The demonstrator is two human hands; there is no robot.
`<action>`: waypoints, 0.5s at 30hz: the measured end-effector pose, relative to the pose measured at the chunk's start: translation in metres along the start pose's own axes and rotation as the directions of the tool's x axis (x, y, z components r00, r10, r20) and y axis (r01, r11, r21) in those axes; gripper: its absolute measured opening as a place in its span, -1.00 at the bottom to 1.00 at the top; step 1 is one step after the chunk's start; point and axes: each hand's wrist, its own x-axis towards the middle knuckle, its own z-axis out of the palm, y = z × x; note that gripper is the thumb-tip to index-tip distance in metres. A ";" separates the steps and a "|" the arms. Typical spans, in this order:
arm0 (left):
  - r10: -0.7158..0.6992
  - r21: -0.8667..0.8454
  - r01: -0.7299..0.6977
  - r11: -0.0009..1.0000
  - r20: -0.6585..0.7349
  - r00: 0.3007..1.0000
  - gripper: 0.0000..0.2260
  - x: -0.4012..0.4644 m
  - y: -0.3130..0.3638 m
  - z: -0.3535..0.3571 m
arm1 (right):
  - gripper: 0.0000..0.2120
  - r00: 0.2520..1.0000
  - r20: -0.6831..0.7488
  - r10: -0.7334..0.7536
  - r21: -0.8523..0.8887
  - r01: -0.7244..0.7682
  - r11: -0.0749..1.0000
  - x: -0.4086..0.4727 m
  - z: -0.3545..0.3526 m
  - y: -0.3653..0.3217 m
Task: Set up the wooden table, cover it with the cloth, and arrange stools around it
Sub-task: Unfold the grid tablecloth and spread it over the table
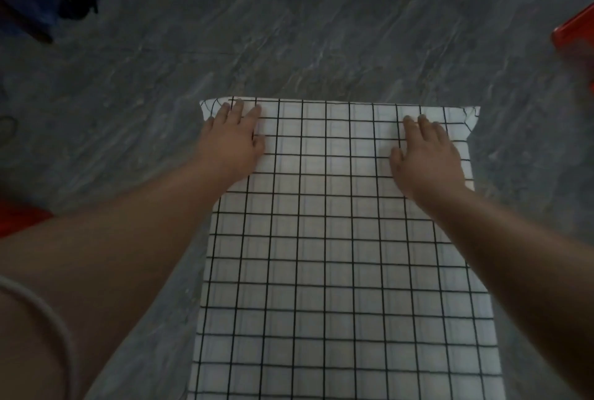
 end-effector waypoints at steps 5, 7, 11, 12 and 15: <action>0.047 -0.046 -0.046 0.998 0.033 0.998 -0.45 -0.072 0.023 -0.014 | -0.40 0.993 0.041 -0.108 0.011 0.107 0.994 -0.064 -0.009 -0.019; 0.058 -0.069 -0.054 0.996 0.057 0.997 -0.45 -0.107 0.031 -0.020 | -0.40 0.989 0.080 -0.125 0.034 0.123 0.992 -0.092 -0.013 -0.026; 0.057 -0.039 -0.054 0.998 0.065 0.996 -0.45 -0.176 0.039 -0.033 | -0.39 0.969 0.151 -0.193 0.037 0.190 0.981 -0.149 -0.032 -0.040; 0.051 -0.040 -0.048 0.998 0.077 0.996 -0.45 -0.192 0.039 -0.039 | -0.39 0.962 0.166 -0.215 0.029 0.214 0.977 -0.164 -0.040 -0.043; 0.018 -0.042 -0.014 0.999 0.083 0.996 -0.44 -0.246 0.039 -0.072 | -0.39 0.943 0.193 -0.270 0.021 0.271 0.962 -0.212 -0.074 -0.052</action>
